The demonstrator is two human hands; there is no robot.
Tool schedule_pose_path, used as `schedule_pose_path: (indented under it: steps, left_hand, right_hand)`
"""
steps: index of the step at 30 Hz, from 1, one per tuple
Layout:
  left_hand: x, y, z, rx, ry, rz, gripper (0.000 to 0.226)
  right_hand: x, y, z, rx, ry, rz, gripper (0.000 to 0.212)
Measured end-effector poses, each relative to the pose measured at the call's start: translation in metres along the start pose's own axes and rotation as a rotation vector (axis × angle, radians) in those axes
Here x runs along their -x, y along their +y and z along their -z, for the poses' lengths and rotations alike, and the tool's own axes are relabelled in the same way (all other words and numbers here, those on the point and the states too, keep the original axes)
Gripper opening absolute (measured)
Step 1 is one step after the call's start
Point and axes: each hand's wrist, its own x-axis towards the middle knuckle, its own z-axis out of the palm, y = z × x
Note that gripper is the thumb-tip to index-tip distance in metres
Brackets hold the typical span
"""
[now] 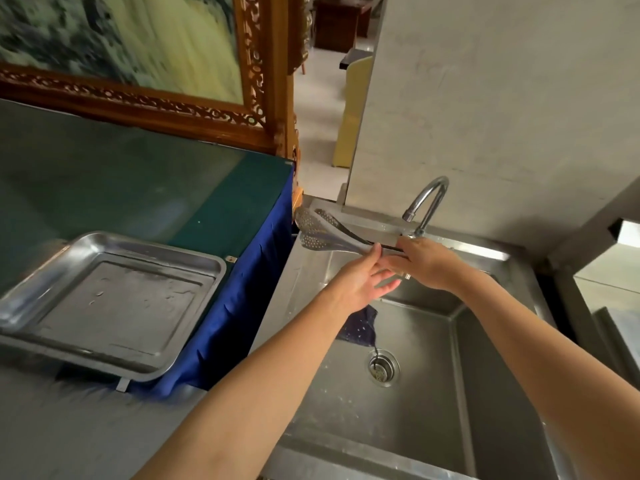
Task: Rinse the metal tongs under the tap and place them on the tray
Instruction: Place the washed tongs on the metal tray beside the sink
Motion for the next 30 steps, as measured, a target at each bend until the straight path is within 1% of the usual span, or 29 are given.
schedule_pose_path:
  steps: [3,5,8,10,11,16,18,20,22,26,30]
  left_hand:
    - [0.012,0.006,0.008,0.016,0.076,-0.002,0.022]
    - [0.020,0.010,0.018,0.033,0.148,-0.027,0.023]
    - [0.036,0.015,0.043,-0.018,0.310,-0.081,0.023]
    - [0.049,0.021,0.061,-0.039,0.416,-0.124,0.021]
    - [0.055,0.024,0.070,-0.027,0.460,-0.156,0.018]
    - [0.092,0.052,0.108,0.206,0.681,-0.379,0.015]
    - [0.112,0.063,0.124,0.235,0.752,-0.452,0.004]
    - [0.135,0.073,0.139,0.227,0.828,-0.521,0.015]
    - [0.156,0.080,0.153,0.188,0.917,-0.559,0.021]
    - [0.197,0.085,0.185,0.160,1.044,-0.590,0.023]
    - [0.226,0.081,0.213,0.208,1.123,-0.599,0.025]
  right_hand:
    - [-0.003,-0.012,-0.004,-0.038,0.029,-0.050,0.047]
    - [-0.008,-0.023,-0.007,-0.079,0.039,-0.074,0.045]
    - [-0.022,-0.041,-0.010,-0.104,0.087,-0.098,0.040]
    - [-0.035,-0.054,-0.012,-0.128,0.094,-0.082,0.039]
    - [-0.043,-0.061,-0.012,-0.134,0.086,-0.054,0.040]
    - [-0.094,-0.119,-0.022,-0.161,0.052,0.168,0.042]
    - [-0.114,-0.149,-0.034,-0.222,0.039,0.236,0.041]
    - [-0.132,-0.183,-0.050,-0.278,0.017,0.283,0.039]
    - [-0.147,-0.216,-0.069,-0.306,-0.012,0.329,0.038]
    - [-0.163,-0.282,-0.110,-0.325,-0.088,0.429,0.040]
    - [-0.168,-0.326,-0.155,-0.205,-0.122,0.498,0.042]
